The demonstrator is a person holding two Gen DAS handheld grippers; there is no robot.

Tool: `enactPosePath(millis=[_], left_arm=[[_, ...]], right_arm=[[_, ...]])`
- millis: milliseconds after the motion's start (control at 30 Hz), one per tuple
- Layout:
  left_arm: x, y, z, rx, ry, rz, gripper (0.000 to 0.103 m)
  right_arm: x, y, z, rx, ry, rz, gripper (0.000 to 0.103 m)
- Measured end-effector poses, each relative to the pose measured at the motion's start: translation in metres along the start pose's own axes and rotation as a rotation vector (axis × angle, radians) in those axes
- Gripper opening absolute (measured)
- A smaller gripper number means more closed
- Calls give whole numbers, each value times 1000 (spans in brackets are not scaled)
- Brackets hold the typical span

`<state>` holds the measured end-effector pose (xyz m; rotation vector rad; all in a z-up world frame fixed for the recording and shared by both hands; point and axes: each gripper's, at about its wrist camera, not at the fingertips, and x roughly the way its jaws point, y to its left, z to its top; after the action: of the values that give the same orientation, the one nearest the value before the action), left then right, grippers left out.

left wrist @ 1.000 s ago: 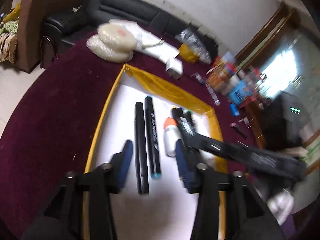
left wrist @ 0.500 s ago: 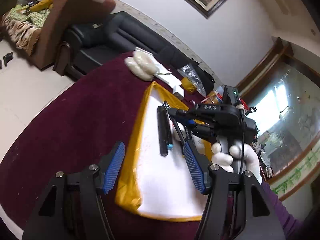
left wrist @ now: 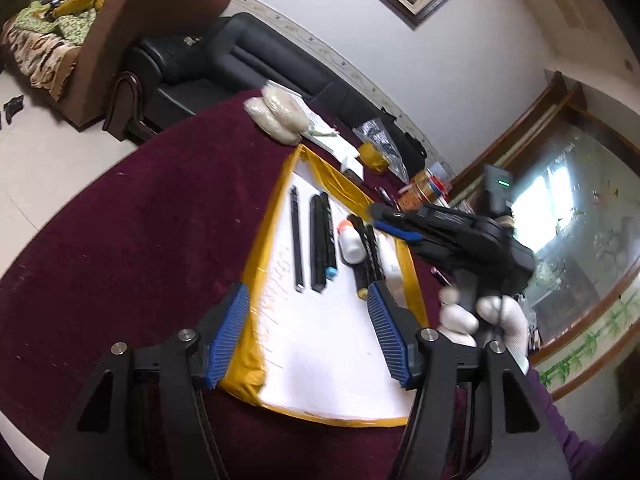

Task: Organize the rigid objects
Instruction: 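Open both grippers to drop the pens in the box and lift away, then grasp the red-labelled white bottle with the right gripper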

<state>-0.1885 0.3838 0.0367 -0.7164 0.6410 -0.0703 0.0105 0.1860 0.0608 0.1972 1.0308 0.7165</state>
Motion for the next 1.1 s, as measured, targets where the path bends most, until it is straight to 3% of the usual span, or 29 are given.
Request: enactPosePath(millis=[67,133,167,200,233,267,400,467,700,767,900,1100], left_arm=[[1,-8,-3,24,10,2,60],[3,-21,-8,60,20,-5,60],[4,-26,-10,74,24,-8,60],[5,-32,-12,85,28,-13,60],[7,-38,-14,96,31,-22,60],[8,-46,-18,105,37,-33,60],[14,-77,-33,130,72,-90,60],[17,-96,-44,170,91,-108,63],[40,-158,-80,300,199,-135,65],[45,-172,-89,326,221,-150,65],[54,-187,-104,349,268,-163,65],[47,-197,-113,373,271,-133,65]], right_arm=[[-33,-5,-11,-58,-76,-44,24],[-69,-16,-25,-101,-170,-106,41],[-92,-27,-35,-113,-236,-160,59],[-105,-36,-40,-109,-277,-194,70],[-120,-50,-45,-89,-323,-238,87],[-137,-75,-50,-43,-353,-290,93],[-174,-170,-60,187,-304,-322,91],[-200,-209,-73,284,-335,-325,91],[-270,-285,-102,386,-429,-414,91],[-283,-303,-102,385,-446,-481,85],[-285,-334,-99,409,-399,-499,58],[-259,-363,-81,460,-308,-510,58]])
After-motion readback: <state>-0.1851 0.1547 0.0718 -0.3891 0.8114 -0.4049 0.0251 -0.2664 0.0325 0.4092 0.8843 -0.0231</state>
